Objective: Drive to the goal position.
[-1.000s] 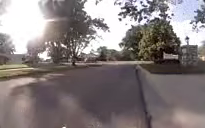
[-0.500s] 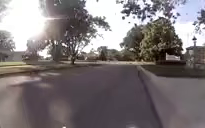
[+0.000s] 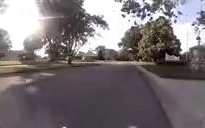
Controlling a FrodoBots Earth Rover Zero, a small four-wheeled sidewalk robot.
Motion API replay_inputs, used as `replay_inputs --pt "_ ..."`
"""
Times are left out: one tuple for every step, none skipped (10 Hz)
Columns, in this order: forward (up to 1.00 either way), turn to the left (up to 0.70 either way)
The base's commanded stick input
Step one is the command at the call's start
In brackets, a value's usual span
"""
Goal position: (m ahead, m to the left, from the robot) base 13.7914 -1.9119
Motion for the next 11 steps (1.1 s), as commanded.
replay_inputs --pt "0.85 -0.34" --pt "0.85 -0.34" --pt "0.85 -0.34" --pt "0.85 -0.34" --pt "0.85 -0.32" --pt "0.85 -0.09" --pt "0.85 0.00" --pt "0.85 0.00" --pt "0.85 0.00" --pt "0.85 0.00" --pt "0.85 0.00"
